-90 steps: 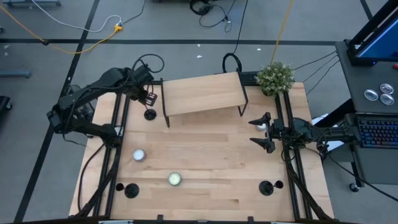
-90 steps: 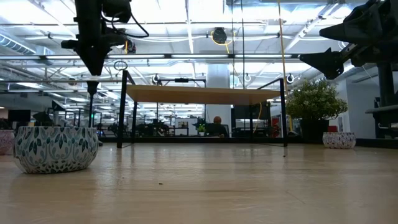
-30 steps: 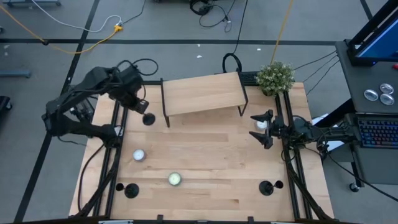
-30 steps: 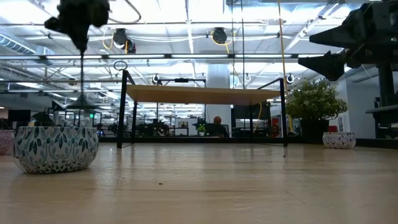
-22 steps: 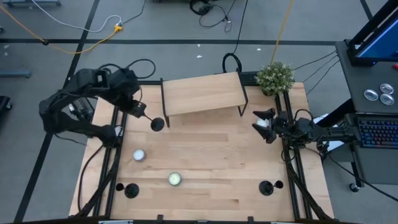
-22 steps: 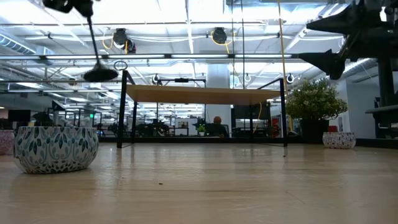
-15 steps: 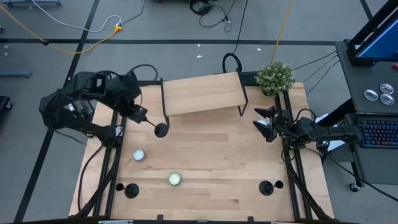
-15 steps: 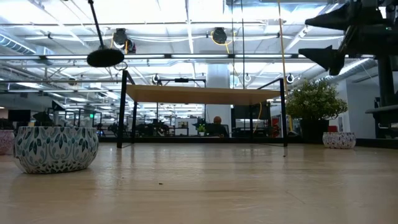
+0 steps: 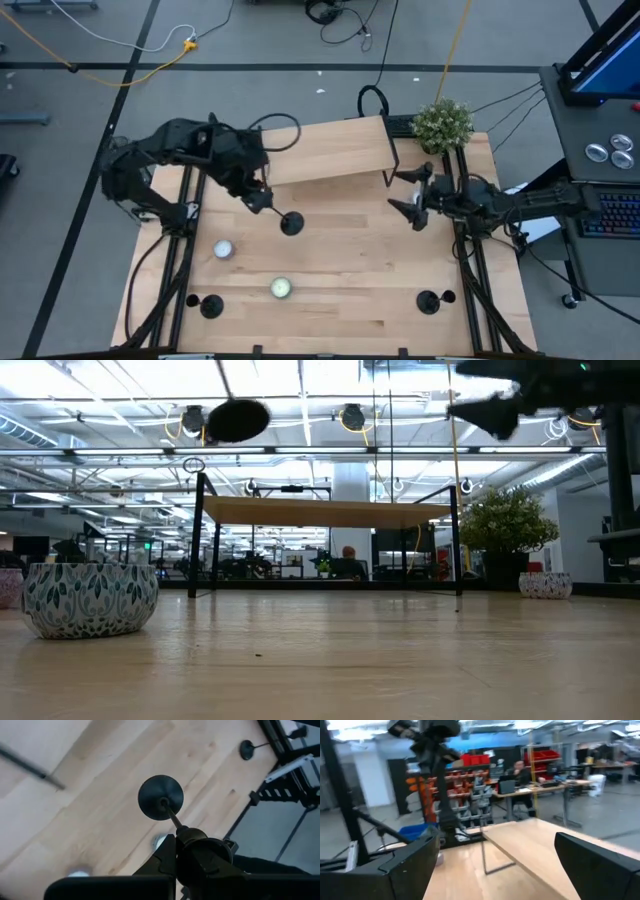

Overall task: Pick & Place candle stick holders
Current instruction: Put the top black candle holder on the shelf

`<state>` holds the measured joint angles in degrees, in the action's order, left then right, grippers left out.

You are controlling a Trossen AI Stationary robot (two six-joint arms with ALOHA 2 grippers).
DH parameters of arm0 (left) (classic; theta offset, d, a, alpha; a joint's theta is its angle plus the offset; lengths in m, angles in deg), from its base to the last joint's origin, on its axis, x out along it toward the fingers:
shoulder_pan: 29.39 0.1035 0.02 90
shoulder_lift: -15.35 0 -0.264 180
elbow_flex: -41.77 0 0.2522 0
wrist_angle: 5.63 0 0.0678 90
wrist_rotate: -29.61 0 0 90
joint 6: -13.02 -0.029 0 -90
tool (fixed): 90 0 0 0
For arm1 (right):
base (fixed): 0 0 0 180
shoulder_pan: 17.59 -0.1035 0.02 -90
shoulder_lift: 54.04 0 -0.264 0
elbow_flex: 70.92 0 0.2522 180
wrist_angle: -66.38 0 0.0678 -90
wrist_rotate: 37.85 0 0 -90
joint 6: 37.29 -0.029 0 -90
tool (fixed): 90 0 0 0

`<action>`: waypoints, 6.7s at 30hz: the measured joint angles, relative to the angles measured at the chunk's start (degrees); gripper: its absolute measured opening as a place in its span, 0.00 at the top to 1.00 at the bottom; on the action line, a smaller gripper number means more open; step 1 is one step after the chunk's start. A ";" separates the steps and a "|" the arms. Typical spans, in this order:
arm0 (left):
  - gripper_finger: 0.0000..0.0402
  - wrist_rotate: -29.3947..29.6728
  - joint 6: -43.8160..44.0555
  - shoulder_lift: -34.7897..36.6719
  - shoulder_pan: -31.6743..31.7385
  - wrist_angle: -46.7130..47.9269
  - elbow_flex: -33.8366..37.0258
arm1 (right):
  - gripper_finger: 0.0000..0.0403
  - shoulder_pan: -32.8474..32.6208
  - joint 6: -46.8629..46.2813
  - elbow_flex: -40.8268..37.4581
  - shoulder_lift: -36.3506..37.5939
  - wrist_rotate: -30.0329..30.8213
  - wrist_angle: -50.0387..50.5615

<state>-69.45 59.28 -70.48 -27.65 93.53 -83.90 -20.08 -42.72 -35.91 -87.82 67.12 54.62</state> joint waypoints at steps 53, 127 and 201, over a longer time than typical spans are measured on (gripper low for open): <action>0.97 -7.38 -12.43 -11.51 2.35 -3.57 -12.32 | 0.03 -4.48 7.47 45.69 -43.43 -4.51 14.64; 0.97 -5.81 -19.41 -20.97 0.71 -11.88 -12.29 | 0.73 -2.91 -13.02 45.63 -49.83 -9.26 24.35; 0.43 17.11 -32.94 2.38 3.23 -2.15 -10.12 | 0.99 15.44 4.95 45.63 -38.95 3.21 16.43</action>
<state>-52.34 26.33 -68.10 -24.42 91.38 -94.02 -4.64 -37.77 9.71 -126.77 70.33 71.05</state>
